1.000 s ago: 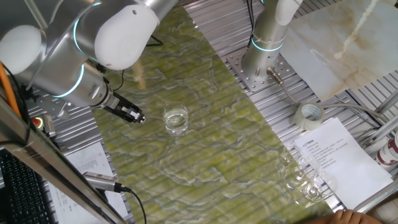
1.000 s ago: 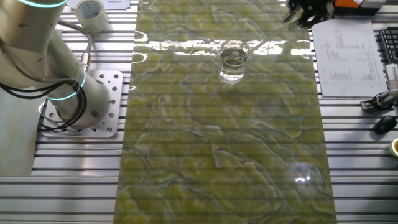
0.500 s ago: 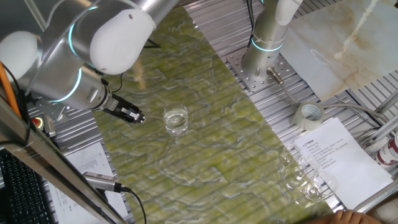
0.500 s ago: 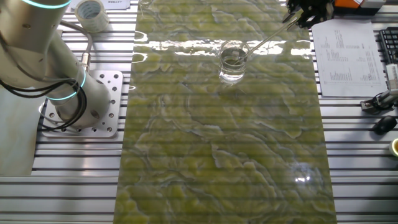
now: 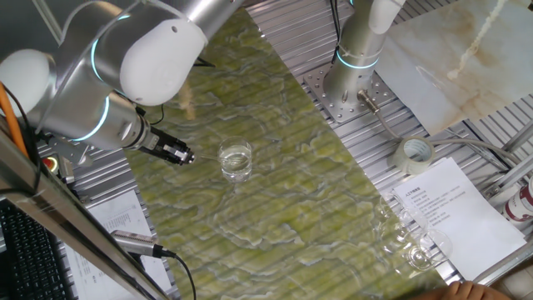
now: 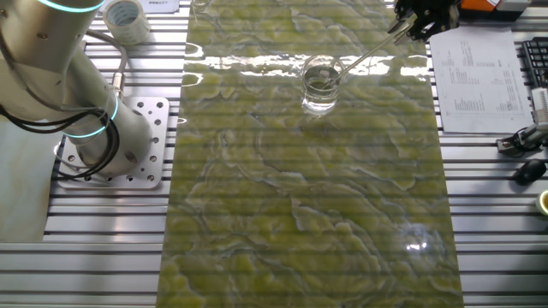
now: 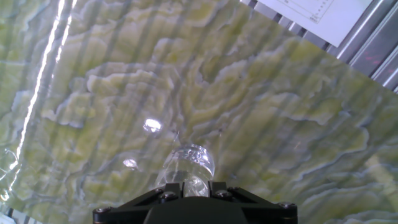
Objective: Stir the beaker with a glass rod
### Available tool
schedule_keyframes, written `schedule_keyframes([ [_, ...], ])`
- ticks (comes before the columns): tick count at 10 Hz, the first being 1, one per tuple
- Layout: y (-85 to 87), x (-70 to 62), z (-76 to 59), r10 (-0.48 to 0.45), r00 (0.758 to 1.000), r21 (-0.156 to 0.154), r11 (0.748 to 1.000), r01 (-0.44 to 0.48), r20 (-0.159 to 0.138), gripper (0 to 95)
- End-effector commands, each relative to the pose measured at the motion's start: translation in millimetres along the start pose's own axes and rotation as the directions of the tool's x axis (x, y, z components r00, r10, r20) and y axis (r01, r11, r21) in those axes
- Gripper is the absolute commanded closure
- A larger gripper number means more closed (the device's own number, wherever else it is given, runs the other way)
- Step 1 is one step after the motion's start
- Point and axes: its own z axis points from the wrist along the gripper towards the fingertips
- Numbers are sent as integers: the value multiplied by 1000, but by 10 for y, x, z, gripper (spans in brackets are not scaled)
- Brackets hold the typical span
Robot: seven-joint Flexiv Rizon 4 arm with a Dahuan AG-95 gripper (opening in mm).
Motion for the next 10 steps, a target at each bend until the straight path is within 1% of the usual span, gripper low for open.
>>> schedule_keyframes([
  [1,-1,3,7,1,1000,1,1000,-1,-7,760],
  [5,-2,3,7,0,1000,2,1000,0,-20,760],
  [10,0,11,0,-5,1000,0,1000,5,-24,760],
])
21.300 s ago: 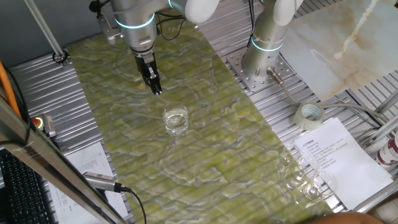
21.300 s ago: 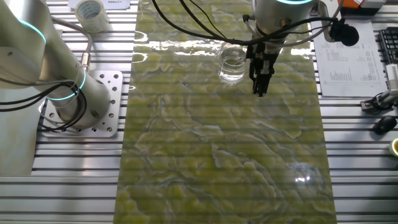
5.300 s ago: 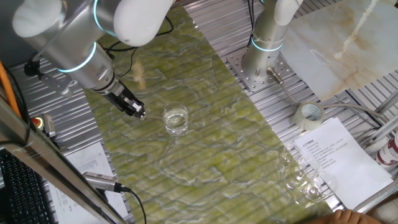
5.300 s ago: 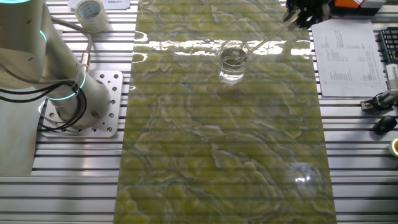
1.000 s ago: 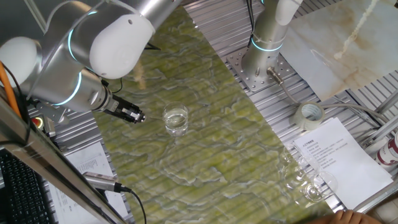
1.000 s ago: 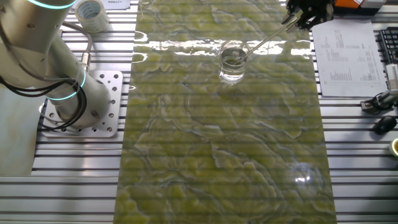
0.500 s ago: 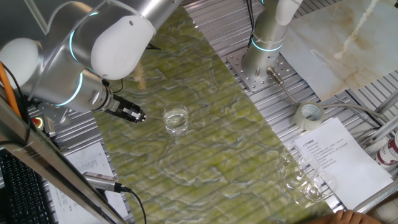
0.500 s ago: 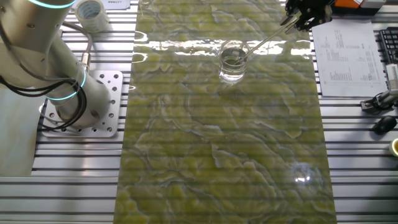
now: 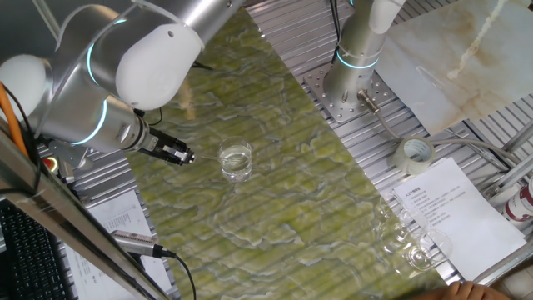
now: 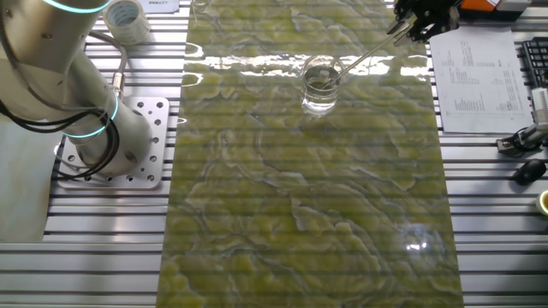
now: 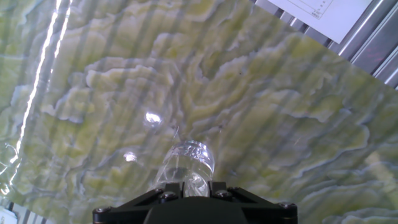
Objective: Stir the beaker with a glass rod
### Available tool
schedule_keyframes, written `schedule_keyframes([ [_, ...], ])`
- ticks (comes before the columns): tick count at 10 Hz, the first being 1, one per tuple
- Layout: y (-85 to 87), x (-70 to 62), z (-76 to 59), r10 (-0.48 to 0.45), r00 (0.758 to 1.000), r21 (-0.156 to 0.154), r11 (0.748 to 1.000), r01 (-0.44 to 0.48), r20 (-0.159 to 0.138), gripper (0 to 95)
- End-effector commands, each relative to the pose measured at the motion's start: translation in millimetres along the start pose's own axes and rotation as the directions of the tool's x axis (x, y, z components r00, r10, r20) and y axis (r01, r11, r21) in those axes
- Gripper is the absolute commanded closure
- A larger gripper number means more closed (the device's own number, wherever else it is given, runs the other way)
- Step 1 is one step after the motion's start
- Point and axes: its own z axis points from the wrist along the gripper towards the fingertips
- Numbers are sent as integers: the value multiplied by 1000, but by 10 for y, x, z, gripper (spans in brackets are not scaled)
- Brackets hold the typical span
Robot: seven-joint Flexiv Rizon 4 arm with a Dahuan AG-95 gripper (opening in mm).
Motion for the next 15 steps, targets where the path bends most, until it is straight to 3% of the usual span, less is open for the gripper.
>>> schedule_keyframes([
  [1,1,7,0,-1,1000,-1,1000,1,1,760],
  [3,3,9,-5,0,1000,-2,1000,0,0,760],
  [4,4,9,-8,0,1000,-3,1000,0,0,950],
  [6,8,10,-15,-1,1000,-5,1000,1,1,950],
  [7,17,11,-31,7,1000,-25,1000,-7,0,950],
  [15,45,70,-95,3,1000,-29,1000,-3,-5,950],
])
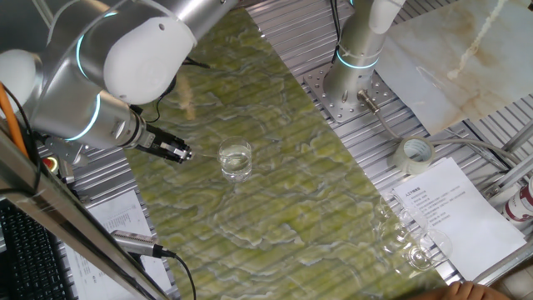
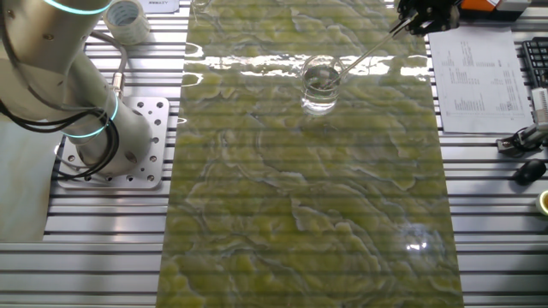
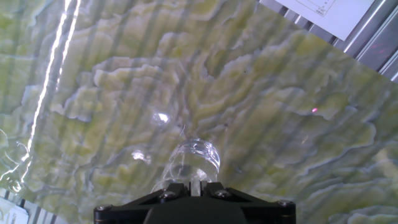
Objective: Stir the beaker with a glass rod
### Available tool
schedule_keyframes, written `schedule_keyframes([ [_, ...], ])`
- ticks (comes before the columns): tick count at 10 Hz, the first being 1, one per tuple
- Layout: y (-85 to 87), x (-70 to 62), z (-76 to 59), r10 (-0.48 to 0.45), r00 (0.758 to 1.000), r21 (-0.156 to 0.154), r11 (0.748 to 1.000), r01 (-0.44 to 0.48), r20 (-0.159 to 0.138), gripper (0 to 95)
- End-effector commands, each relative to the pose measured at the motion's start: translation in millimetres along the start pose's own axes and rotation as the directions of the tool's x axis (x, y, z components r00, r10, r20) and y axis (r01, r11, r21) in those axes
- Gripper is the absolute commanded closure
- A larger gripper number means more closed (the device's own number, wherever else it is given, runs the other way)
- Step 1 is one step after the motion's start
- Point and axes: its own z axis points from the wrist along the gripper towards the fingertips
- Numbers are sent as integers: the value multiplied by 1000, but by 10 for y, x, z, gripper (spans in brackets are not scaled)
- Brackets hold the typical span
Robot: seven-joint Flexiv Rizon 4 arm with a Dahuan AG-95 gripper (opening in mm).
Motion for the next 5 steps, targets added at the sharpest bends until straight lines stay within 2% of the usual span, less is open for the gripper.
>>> schedule_keyframes([
  [1,12,27,-6,0,1000,0,1000,0,6,950],
  [5,37,56,-50,2,1000,-4,1000,-2,9,950],
])
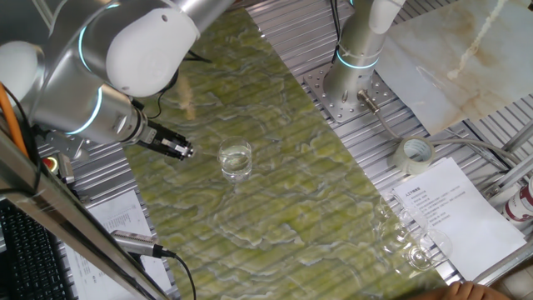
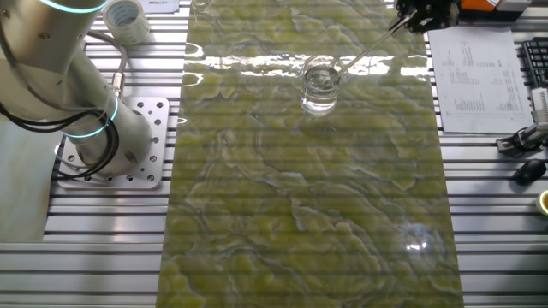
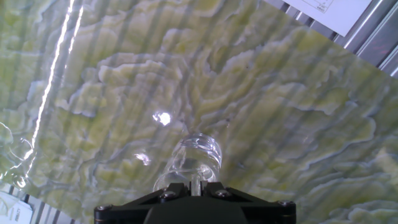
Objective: Stir the beaker with a glass rod
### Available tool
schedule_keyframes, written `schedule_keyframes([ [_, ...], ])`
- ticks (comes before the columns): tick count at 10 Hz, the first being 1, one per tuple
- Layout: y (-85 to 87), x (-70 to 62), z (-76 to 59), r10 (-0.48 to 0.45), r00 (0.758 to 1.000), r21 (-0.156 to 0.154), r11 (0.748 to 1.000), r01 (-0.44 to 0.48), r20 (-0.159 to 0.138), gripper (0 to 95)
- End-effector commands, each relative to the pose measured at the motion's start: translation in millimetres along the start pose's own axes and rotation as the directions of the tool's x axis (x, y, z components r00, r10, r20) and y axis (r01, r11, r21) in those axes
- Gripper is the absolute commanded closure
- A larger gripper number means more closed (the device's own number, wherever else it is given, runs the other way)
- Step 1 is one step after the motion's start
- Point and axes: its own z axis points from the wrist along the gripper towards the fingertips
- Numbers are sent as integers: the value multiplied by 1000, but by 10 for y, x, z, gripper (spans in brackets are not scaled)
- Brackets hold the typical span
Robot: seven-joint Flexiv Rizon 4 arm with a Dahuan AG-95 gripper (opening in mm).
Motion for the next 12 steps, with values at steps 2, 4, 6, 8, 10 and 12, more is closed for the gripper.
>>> schedule_keyframes([
  [2,27,12,-47,3,1000,-2,1000,-3,-5,950],
  [4,38,31,-74,7,1000,-5,1000,-7,-3,950],
  [6,42,31,-91,23,1000,-9,1000,-23,18,950],
  [8,49,22,-106,36,999,-12,999,-36,33,950],
  [10,50,22,-107,56,998,-12,998,-55,31,950],
  [12,50,22,-107,62,998,-13,998,-62,32,950],
])
